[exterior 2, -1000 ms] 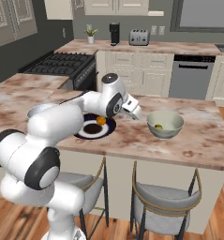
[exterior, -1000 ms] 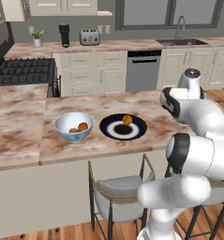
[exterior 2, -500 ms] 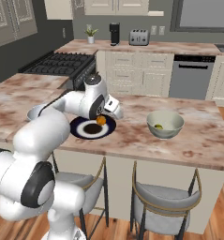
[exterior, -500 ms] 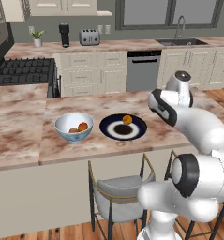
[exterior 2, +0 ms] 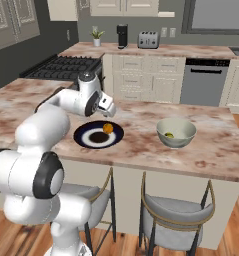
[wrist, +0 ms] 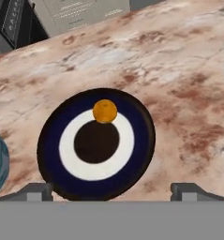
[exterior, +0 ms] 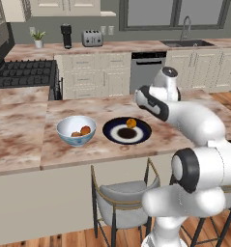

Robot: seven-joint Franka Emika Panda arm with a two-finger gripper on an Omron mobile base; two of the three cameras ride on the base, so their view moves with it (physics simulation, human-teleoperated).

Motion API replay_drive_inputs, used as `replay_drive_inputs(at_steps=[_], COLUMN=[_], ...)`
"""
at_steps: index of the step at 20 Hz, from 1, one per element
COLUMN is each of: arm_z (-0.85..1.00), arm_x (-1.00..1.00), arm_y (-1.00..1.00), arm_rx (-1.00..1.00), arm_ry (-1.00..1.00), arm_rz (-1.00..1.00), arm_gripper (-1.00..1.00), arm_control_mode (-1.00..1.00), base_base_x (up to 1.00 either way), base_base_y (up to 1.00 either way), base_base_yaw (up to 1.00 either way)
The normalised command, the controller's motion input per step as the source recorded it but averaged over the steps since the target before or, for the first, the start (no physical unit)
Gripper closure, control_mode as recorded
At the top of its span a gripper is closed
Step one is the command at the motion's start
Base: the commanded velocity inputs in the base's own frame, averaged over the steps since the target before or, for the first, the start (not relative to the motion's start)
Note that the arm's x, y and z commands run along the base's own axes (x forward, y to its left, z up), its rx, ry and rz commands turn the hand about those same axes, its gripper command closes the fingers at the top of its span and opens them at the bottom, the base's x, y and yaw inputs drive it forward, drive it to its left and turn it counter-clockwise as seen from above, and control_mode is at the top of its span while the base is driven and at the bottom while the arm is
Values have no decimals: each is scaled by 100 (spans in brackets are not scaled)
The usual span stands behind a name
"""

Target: Take the fruits from the plate on the dining counter and place two fruits in each bowl.

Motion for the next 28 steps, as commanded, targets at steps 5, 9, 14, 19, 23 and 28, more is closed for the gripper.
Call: replay_drive_inputs(at_steps=[5,9,14,19,23,28], arm_z=[-13,-50,-63,-37,-24,-39], arm_x=[61,39,25,28,44,42], arm_y=[-3,0,12,8,0,0], arm_rx=[-1,-6,-7,-1,0,0], arm_ry=[7,3,9,4,2,0], arm_rz=[0,1,5,7,8,5], arm_gripper=[-100,-100,-100,-100,-100,-100], arm_control_mode=[-100,-100,-100,-100,-100,-100], base_base_x=[0,0,0,0,0,0], base_base_y=[0,0,0,0,0,0], base_base_yaw=[0,0,0,0,0,0])
